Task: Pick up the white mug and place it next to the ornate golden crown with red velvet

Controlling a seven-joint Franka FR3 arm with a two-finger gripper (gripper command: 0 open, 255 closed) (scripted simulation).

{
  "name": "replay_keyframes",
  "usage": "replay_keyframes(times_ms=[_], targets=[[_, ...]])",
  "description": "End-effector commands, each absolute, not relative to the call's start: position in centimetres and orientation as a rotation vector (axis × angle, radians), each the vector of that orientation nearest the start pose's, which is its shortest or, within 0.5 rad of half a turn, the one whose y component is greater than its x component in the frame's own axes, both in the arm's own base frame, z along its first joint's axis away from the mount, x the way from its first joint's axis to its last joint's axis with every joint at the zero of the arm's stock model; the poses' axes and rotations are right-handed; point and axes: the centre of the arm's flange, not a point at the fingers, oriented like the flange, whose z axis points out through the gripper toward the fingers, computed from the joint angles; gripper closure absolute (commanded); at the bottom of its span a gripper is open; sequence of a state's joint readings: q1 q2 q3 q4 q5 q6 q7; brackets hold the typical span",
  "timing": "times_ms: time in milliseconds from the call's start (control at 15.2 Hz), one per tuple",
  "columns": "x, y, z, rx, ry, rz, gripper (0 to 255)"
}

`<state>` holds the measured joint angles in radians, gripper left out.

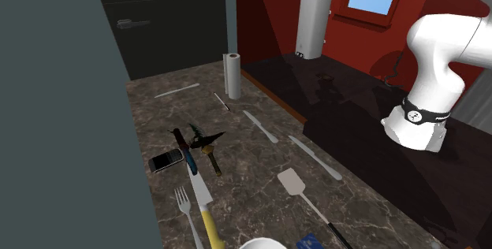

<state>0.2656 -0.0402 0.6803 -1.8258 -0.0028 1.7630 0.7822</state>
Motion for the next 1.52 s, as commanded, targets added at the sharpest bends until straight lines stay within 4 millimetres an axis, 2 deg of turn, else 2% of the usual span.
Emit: replay_keyframes(times_ms=[0, 66, 1452], targets=[[31.7, 47.5, 53.6, -3.172, -0.254, -0.002, 255], [31.4, 49.3, 53.6, -3.172, -0.254, -0.002, 255], [31.4, 49.3, 42.5, -3.172, -0.254, -0.002, 255]])
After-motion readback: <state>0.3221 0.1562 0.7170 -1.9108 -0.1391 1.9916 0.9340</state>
